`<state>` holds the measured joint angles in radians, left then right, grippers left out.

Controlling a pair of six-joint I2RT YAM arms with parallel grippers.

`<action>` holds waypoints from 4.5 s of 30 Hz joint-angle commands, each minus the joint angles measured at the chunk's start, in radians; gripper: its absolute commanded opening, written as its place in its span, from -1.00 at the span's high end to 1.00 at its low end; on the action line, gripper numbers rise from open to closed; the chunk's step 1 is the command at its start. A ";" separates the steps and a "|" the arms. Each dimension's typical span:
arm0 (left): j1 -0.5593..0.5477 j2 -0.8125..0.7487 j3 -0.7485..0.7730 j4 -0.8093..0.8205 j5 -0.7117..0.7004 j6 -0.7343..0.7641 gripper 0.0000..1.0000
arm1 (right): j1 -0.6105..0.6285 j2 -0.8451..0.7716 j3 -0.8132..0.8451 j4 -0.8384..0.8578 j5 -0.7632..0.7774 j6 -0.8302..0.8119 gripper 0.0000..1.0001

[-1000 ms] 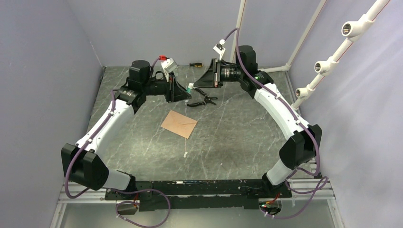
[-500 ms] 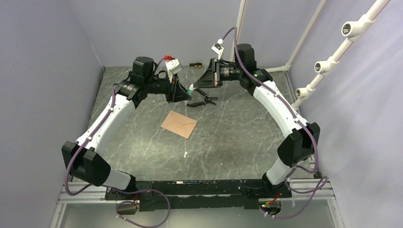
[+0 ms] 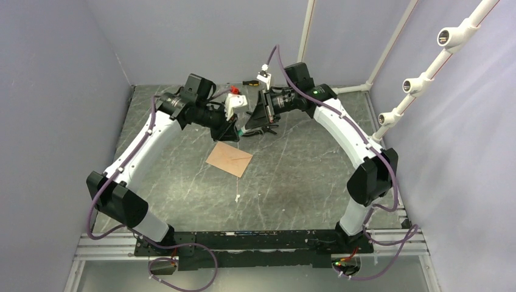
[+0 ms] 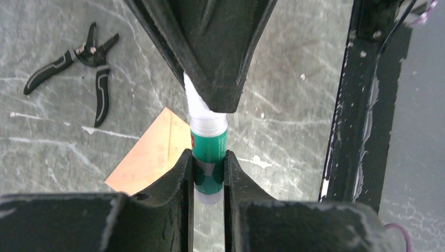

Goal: Place the letter into the envelope and seal it

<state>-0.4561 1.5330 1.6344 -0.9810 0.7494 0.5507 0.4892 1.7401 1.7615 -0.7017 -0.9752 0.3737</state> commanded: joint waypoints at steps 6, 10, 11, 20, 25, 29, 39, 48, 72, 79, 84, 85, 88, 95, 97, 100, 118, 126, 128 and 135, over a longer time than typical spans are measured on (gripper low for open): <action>-0.062 -0.041 -0.014 0.216 -0.069 0.034 0.95 | 0.084 0.072 0.039 -0.163 0.012 -0.087 1.00; -0.061 -0.070 -0.074 0.346 -0.098 -0.048 0.95 | 0.108 0.077 0.022 -0.166 0.052 -0.076 1.00; -0.062 -0.075 -0.088 0.373 -0.103 -0.067 0.95 | 0.111 0.078 0.017 -0.162 0.059 -0.069 1.00; -0.062 -0.136 -0.203 0.618 -0.139 -0.132 0.95 | 0.138 0.116 -0.019 -0.185 0.053 -0.066 1.00; -0.061 -0.178 -0.282 0.700 -0.115 -0.161 0.95 | 0.132 0.092 0.001 -0.167 0.136 -0.017 1.00; -0.062 -0.225 -0.374 0.752 -0.130 -0.202 0.95 | 0.126 0.070 0.029 -0.117 0.204 0.044 0.95; -0.062 -0.208 -0.374 0.868 -0.190 -0.094 0.95 | 0.155 0.157 0.096 -0.297 0.247 -0.023 1.00; -0.062 -0.142 -0.251 0.973 -0.160 -0.031 0.95 | 0.188 0.174 0.014 -0.270 0.207 0.004 1.00; -0.062 -0.071 -0.099 1.146 -0.139 -0.114 0.95 | 0.216 0.215 -0.183 -0.224 0.324 0.021 1.00; -0.062 -0.045 -0.042 1.139 -0.129 -0.095 0.95 | 0.227 0.237 -0.213 -0.238 0.371 0.008 1.00; -0.062 -0.063 -0.078 1.115 -0.119 -0.115 0.95 | 0.215 0.213 -0.195 -0.207 0.373 0.043 1.00; -0.061 -0.074 -0.108 1.106 -0.120 -0.119 0.95 | 0.202 0.201 -0.196 -0.185 0.355 0.057 1.00; -0.061 -0.125 -0.197 1.065 -0.133 -0.135 0.95 | 0.164 0.170 -0.170 -0.153 0.353 0.086 1.00; -0.059 -0.229 -0.393 0.921 -0.141 -0.163 0.95 | 0.089 0.146 0.029 -0.174 0.412 0.117 0.40; -0.059 -0.244 -0.429 0.890 -0.152 -0.167 0.95 | 0.058 0.136 0.083 -0.169 0.421 0.135 0.34; -0.057 -0.264 -0.473 0.863 -0.174 -0.175 0.95 | 0.012 0.113 0.148 -0.165 0.453 0.167 0.23; -0.030 -0.168 -0.507 0.780 -0.168 -0.605 0.95 | -0.110 -0.159 -0.090 0.043 0.665 0.278 -0.64; -0.033 0.125 -0.373 0.581 -0.164 -0.403 0.95 | -0.112 -0.291 -0.239 0.052 0.809 0.228 -0.59; -0.033 0.204 -0.304 0.562 -0.191 -0.335 0.95 | -0.112 -0.312 -0.260 0.042 0.818 0.220 -0.59; -0.037 0.504 -0.043 0.461 -0.243 -0.134 0.93 | -0.114 -0.363 -0.297 0.005 0.806 0.212 -0.56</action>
<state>-0.4896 1.9427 1.4612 -0.4595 0.5377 0.2600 0.3782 1.4212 1.4654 -0.7025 -0.1848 0.6052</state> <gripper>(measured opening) 0.211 0.794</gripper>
